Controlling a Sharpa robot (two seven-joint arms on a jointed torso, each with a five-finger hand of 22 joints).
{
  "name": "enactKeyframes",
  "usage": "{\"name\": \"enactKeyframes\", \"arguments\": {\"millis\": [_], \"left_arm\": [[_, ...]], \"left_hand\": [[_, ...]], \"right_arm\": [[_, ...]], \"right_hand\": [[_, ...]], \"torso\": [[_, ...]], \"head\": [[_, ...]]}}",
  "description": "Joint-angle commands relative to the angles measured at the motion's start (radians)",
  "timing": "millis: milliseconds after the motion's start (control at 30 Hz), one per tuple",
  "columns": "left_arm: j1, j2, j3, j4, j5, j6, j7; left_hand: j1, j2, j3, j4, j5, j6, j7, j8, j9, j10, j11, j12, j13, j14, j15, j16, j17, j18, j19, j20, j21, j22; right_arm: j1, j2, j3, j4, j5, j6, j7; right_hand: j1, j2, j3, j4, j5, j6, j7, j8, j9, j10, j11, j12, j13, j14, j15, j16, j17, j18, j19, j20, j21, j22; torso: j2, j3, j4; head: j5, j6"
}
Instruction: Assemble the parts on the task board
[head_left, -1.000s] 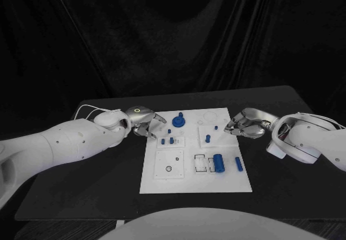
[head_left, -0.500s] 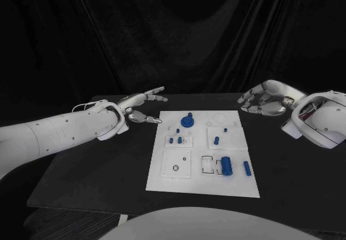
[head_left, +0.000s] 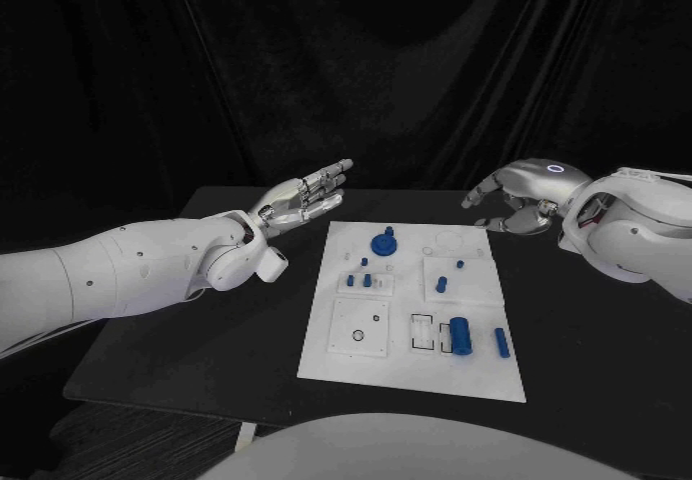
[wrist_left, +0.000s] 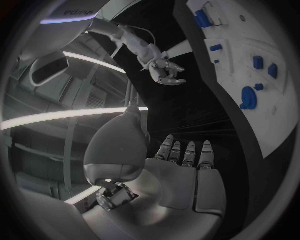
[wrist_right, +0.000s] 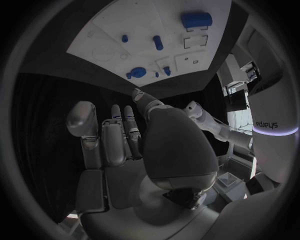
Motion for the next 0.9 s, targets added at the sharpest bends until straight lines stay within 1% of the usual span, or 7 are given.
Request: {"name": "enactKeyframes", "arguments": {"millis": [33,400,467,533,633,767,900], "left_arm": [[-0.005,-0.011,0.001,0.02,0.254,0.147,0.049],[-0.015,-0.036,0.001,0.051,0.312,0.172,0.049],[-0.015,-0.037,0.001,0.054,0.314,0.173,0.047],[-0.016,-0.038,0.0,0.057,0.315,0.174,0.045],[-0.017,-0.038,0.0,0.059,0.316,0.175,0.042],[-0.018,-0.037,0.0,0.06,0.317,0.178,0.037],[-0.019,-0.037,0.0,0.059,0.317,0.18,0.03]], "left_hand": [[-0.03,0.016,0.01,-0.002,-0.003,-0.025,-0.01,-0.008,-0.003,-0.001,-0.004,-0.003,-0.001,0.0,-0.01,-0.004,-0.001,0.025,-0.003,-0.001,-0.003,-0.002],[-0.031,0.082,0.021,-0.006,-0.003,-0.058,-0.014,-0.011,-0.006,-0.001,-0.01,-0.003,-0.001,0.0,-0.045,-0.004,-0.001,0.038,-0.003,-0.058,-0.003,-0.002],[-0.029,0.084,0.02,-0.006,-0.003,-0.058,-0.014,-0.011,-0.006,-0.001,-0.01,-0.003,-0.001,0.0,-0.044,-0.004,-0.001,0.038,-0.003,-0.058,-0.003,-0.002],[-0.011,0.1,0.016,-0.007,-0.002,-0.053,-0.001,-0.01,-0.006,-0.001,-0.002,-0.003,-0.001,0.0,-0.036,-0.004,-0.001,0.036,-0.003,-0.052,-0.003,-0.002],[0.0,0.108,0.01,-0.007,-0.001,-0.048,0.004,-0.01,-0.005,-0.001,0.001,-0.003,-0.001,0.0,-0.032,-0.004,-0.001,0.036,-0.003,-0.044,-0.003,-0.002],[0.016,0.121,-0.004,-0.007,0.003,-0.047,0.008,-0.01,-0.005,-0.001,0.008,-0.003,-0.001,0.0,-0.018,-0.004,-0.001,0.037,-0.003,-0.025,-0.003,-0.002],[0.067,0.132,-0.02,-0.008,0.049,-0.043,0.014,-0.009,-0.005,-0.001,0.02,-0.003,-0.001,0.0,-0.005,-0.004,-0.001,0.038,-0.003,-0.007,-0.003,-0.002]], "right_arm": [[-0.017,0.015,0.0,-0.021,-0.151,0.096,-0.041],[-0.061,0.056,0.0,-0.083,-0.169,0.137,-0.034],[-0.069,0.06,0.0,-0.092,-0.168,0.141,-0.03],[-0.077,0.064,0.0,-0.101,-0.16,0.139,-0.026],[-0.086,0.069,0.0,-0.114,-0.153,0.132,-0.024],[-0.103,0.081,0.0,-0.142,-0.146,0.111,-0.018],[-0.117,0.092,0.0,-0.169,-0.144,0.091,-0.007]], "right_hand": [[0.01,0.007,-0.012,0.003,-0.004,0.016,0.011,0.002,-0.004,0.009,0.002,-0.007,-0.014,0.004,-0.007,-0.005,-0.003,0.016,0.003,-0.007,-0.008,0.11],[-0.018,0.012,-0.075,0.057,-0.057,-0.016,0.023,-0.013,-0.047,0.072,0.006,-0.022,-0.071,0.01,0.004,-0.003,-0.003,0.014,0.017,0.002,-0.011,0.113],[-0.006,0.019,-0.076,0.055,-0.021,-0.021,0.016,-0.011,-0.056,0.083,0.007,-0.03,-0.084,0.01,0.006,-0.003,-0.004,0.014,0.018,0.003,-0.013,0.113],[0.031,0.032,-0.056,0.031,0.063,-0.023,0.007,-0.01,-0.067,0.094,0.007,-0.042,-0.101,0.01,0.002,-0.002,-0.003,0.014,0.021,0.002,-0.012,0.116],[0.04,0.036,-0.044,0.021,0.096,-0.019,0.01,-0.008,-0.074,0.107,0.008,-0.05,-0.113,0.011,0.007,0.001,0.0,0.012,0.024,0.004,-0.01,0.118],[0.042,0.038,-0.035,0.016,0.099,-0.014,0.012,-0.007,-0.078,0.119,0.009,-0.054,-0.121,0.011,0.012,0.002,0.0,0.012,0.024,0.008,-0.011,0.119],[0.016,0.035,-0.04,0.027,0.026,-0.007,0.015,-0.006,-0.087,0.149,0.006,-0.058,-0.135,0.014,0.015,0.007,0.006,0.011,0.03,0.011,-0.002,0.122]], "torso": [[-0.002,-0.0208,0.0141],[0.005,-0.0457,0.0289],[0.007,-0.0509,0.031],[0.007,-0.0528,0.031],[0.007,-0.0536,0.0306],[0.006,-0.0531,0.0311],[0.004,-0.0504,0.029]], "head": [[-0.015,0.0],[-0.057,0.0],[-0.067,0.0],[-0.072,0.0],[-0.08,0.0],[-0.087,0.0],[-0.089,0.0]]}}
